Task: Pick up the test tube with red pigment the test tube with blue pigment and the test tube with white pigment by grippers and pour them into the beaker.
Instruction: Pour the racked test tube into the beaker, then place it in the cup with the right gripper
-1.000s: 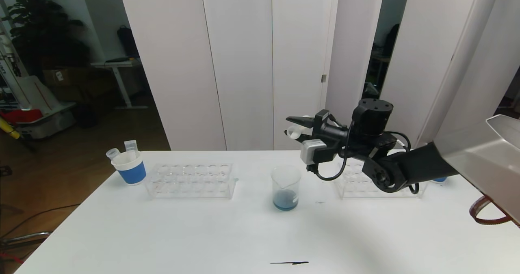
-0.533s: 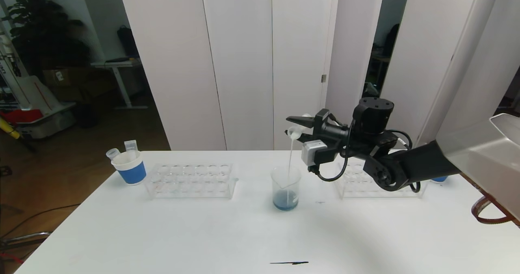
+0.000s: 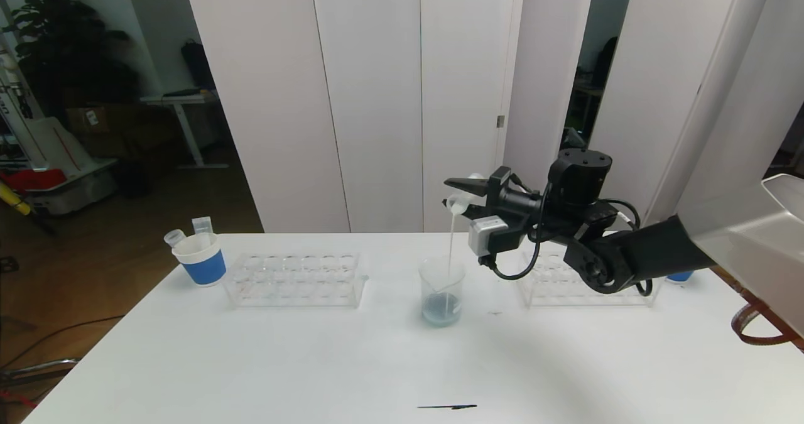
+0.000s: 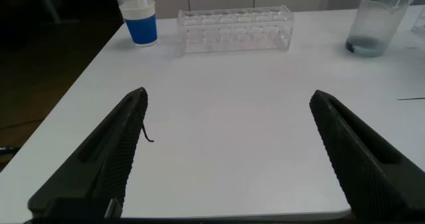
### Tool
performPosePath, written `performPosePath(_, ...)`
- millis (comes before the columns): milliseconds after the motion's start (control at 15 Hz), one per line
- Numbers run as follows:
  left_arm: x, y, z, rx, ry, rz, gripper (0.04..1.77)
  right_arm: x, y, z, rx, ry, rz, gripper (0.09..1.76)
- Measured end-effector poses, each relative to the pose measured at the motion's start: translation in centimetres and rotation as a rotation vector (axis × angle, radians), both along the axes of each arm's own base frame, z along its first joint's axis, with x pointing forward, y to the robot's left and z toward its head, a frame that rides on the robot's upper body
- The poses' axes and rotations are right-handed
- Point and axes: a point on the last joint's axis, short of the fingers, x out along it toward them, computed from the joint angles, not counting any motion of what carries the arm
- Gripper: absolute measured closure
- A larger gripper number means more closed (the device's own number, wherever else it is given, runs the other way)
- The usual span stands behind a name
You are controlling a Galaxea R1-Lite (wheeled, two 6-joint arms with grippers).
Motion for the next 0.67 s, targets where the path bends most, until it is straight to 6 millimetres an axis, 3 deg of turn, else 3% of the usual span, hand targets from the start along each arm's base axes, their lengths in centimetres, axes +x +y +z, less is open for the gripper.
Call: performPosePath(667,0.00,0.00,0.00,0.000,0.000,0.000,0.07,0.47,-0.05,0.48,-0.071,-0.078,-0.009,1.26)
